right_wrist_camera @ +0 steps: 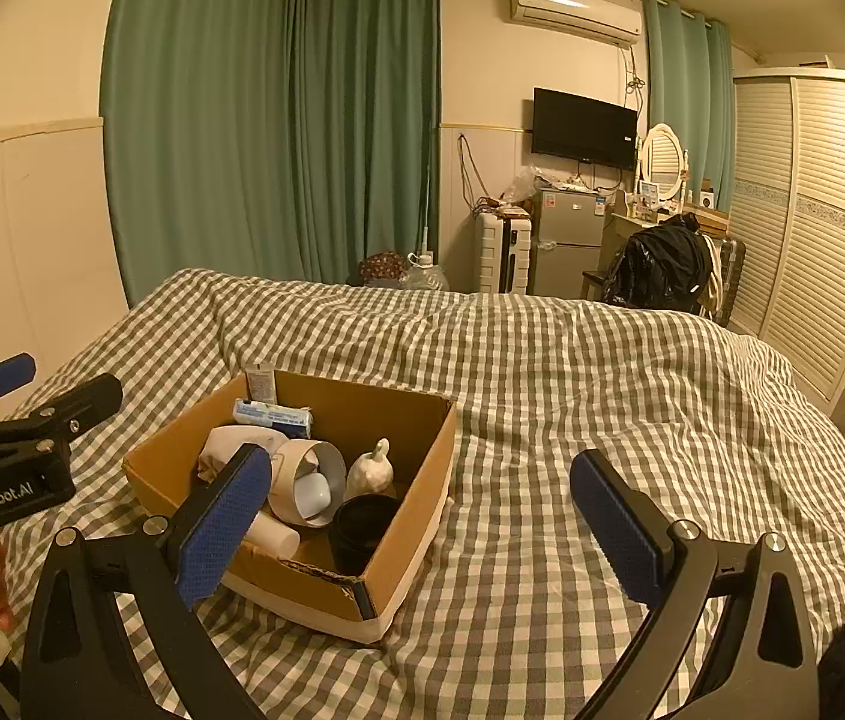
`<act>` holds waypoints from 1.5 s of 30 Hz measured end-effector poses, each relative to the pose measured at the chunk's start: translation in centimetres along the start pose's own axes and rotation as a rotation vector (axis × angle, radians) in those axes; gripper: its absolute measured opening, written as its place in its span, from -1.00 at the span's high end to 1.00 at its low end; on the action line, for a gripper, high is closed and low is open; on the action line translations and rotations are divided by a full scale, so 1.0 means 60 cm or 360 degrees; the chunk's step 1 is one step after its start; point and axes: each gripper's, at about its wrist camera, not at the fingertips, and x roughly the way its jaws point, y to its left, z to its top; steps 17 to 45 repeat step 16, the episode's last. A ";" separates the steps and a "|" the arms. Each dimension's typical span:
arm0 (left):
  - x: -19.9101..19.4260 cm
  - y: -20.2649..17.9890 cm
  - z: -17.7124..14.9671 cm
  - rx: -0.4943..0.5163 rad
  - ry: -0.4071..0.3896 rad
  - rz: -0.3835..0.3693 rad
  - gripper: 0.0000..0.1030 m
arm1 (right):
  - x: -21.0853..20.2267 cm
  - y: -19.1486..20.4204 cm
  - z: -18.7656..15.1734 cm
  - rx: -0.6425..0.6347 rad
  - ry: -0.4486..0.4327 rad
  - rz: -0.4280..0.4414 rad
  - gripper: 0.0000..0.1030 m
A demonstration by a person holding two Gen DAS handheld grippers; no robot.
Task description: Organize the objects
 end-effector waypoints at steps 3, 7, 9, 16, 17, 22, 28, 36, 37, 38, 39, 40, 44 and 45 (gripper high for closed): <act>0.002 0.000 -0.001 0.0003 0.0003 0.0012 -1.00 | 0.000 0.000 0.001 -0.0001 0.0000 0.0000 -0.95; 0.002 -0.001 0.000 0.0005 0.0004 0.0019 -1.00 | 0.000 0.003 0.003 -0.0008 0.0000 -0.0001 -0.95; 0.001 -0.001 -0.001 0.0012 -0.0002 0.0023 -1.00 | 0.001 0.004 0.002 -0.0011 0.0002 -0.0002 -0.95; -0.001 -0.006 -0.002 0.0034 -0.0020 -0.0002 -1.00 | 0.002 0.004 0.004 -0.0017 0.0012 0.0000 -0.95; -0.001 -0.006 -0.002 0.0034 -0.0020 -0.0002 -1.00 | 0.002 0.004 0.004 -0.0017 0.0012 0.0000 -0.95; -0.001 -0.006 -0.002 0.0034 -0.0020 -0.0002 -1.00 | 0.002 0.004 0.004 -0.0017 0.0012 0.0000 -0.95; -0.001 -0.006 -0.002 0.0034 -0.0020 -0.0002 -1.00 | 0.002 0.004 0.004 -0.0017 0.0012 0.0000 -0.95; -0.001 -0.006 -0.002 0.0034 -0.0020 -0.0002 -1.00 | 0.002 0.004 0.004 -0.0017 0.0012 0.0000 -0.95; -0.001 -0.006 -0.002 0.0034 -0.0020 -0.0002 -1.00 | 0.002 0.004 0.004 -0.0017 0.0012 0.0000 -0.95; -0.001 -0.006 -0.002 0.0034 -0.0020 -0.0002 -1.00 | 0.002 0.004 0.004 -0.0017 0.0012 0.0000 -0.95; -0.001 -0.006 -0.002 0.0034 -0.0020 -0.0002 -1.00 | 0.002 0.004 0.004 -0.0017 0.0012 0.0000 -0.95; -0.001 -0.006 -0.002 0.0034 -0.0020 -0.0002 -1.00 | 0.002 0.004 0.004 -0.0017 0.0012 0.0000 -0.95; -0.001 -0.006 -0.002 0.0034 -0.0020 -0.0002 -1.00 | 0.002 0.004 0.004 -0.0017 0.0012 0.0000 -0.95; -0.001 -0.006 -0.002 0.0034 -0.0020 -0.0002 -1.00 | 0.002 0.004 0.004 -0.0017 0.0012 0.0000 -0.95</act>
